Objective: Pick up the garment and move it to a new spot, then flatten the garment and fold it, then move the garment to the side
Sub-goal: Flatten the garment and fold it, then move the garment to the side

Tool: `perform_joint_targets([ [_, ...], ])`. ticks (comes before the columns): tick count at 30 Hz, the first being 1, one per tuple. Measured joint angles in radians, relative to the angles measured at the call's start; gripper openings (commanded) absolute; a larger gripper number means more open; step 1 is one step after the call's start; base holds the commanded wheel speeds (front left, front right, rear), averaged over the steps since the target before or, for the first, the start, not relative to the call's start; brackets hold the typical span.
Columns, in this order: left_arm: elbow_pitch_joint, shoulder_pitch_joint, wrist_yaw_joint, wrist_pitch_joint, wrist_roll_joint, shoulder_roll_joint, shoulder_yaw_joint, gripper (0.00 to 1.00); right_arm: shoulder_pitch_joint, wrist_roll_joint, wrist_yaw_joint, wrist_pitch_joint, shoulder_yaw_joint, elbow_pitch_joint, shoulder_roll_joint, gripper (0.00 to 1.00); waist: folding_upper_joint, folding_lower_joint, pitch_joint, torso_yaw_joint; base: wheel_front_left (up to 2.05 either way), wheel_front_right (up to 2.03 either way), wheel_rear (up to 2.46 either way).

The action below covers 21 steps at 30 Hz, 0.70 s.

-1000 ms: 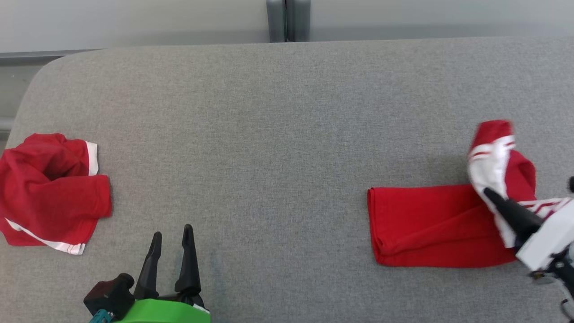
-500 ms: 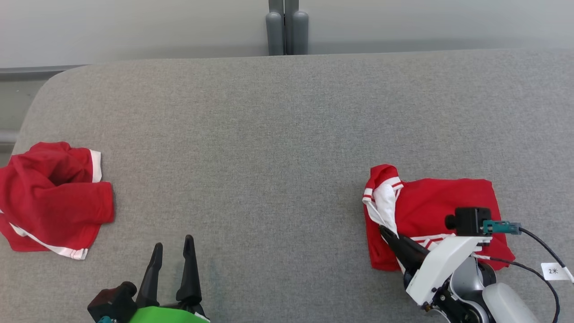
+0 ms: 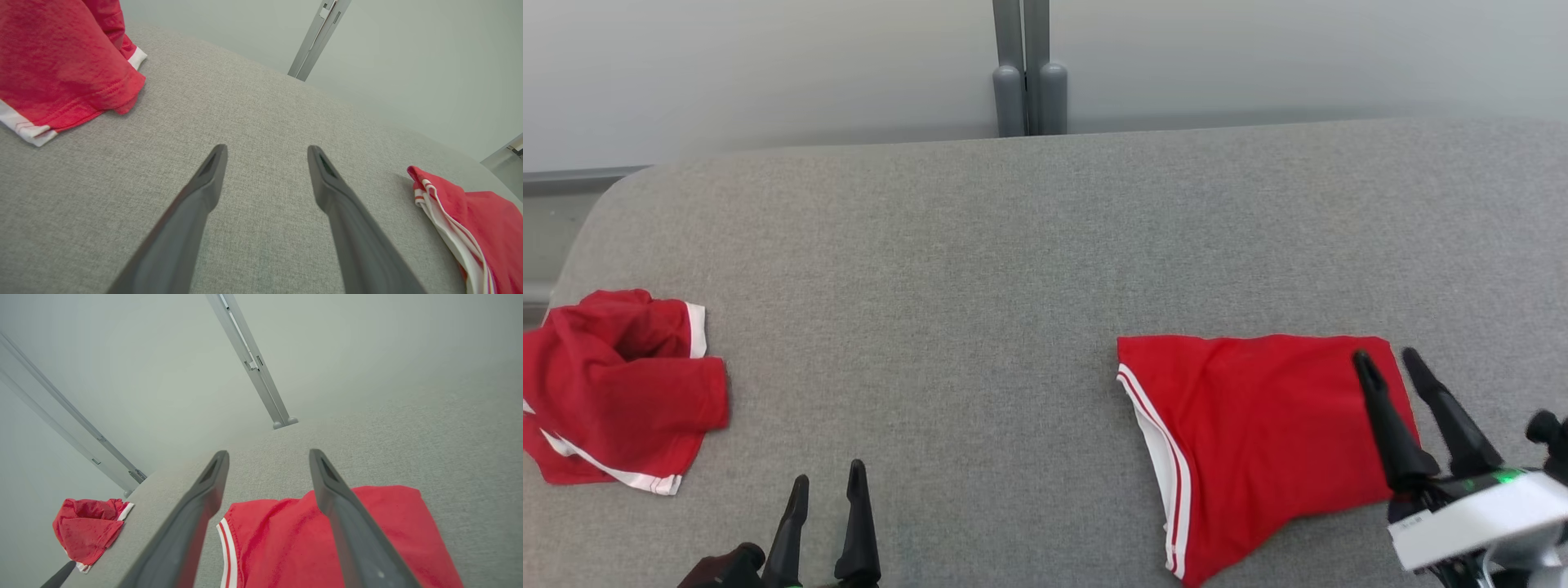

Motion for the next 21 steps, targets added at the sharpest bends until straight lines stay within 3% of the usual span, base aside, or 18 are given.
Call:
perform_joint_targets([
  [5, -0.002, 0.027, -0.010, 0.000, 0.028, 0.000, 0.012, 1.00, 0.092, -0.284, 0.000, -0.215, -0.162, 0.173, -0.048, 1.00, 0.0000, 0.0000, -0.045, -0.016, 0.00, 0.00, 0.00],
  [8, -0.016, 0.030, -0.019, 0.000, 0.062, 0.000, 0.030, 1.00, 0.110, -0.455, 0.001, -0.240, -0.237, 0.258, -0.042, 1.00, 0.0000, 0.0000, -0.069, -0.022, 0.00, 0.00, 0.00],
  [10, -0.034, 0.037, -0.028, 0.000, 0.102, 0.000, 0.047, 1.00, 0.110, -0.515, 0.000, -0.243, -0.286, 0.251, -0.020, 1.00, 0.0000, 0.0000, -0.081, -0.025, 0.00, 0.00, 0.00],
  [15, -0.068, 0.069, -0.049, 0.000, 0.181, 0.000, 0.099, 1.00, 0.154, -0.596, 0.000, -0.244, -0.313, 0.243, 0.018, 1.00, 0.0000, 0.0000, -0.098, -0.026, 0.00, 0.00, 0.00],
  [21, -0.066, 0.103, -0.069, 0.000, 0.217, 0.000, 0.141, 1.00, 0.174, -0.599, 0.000, -0.244, -0.318, 0.234, 0.045, 1.00, 0.0000, 0.0000, -0.116, -0.021, 0.00, 0.00, 0.00],
])
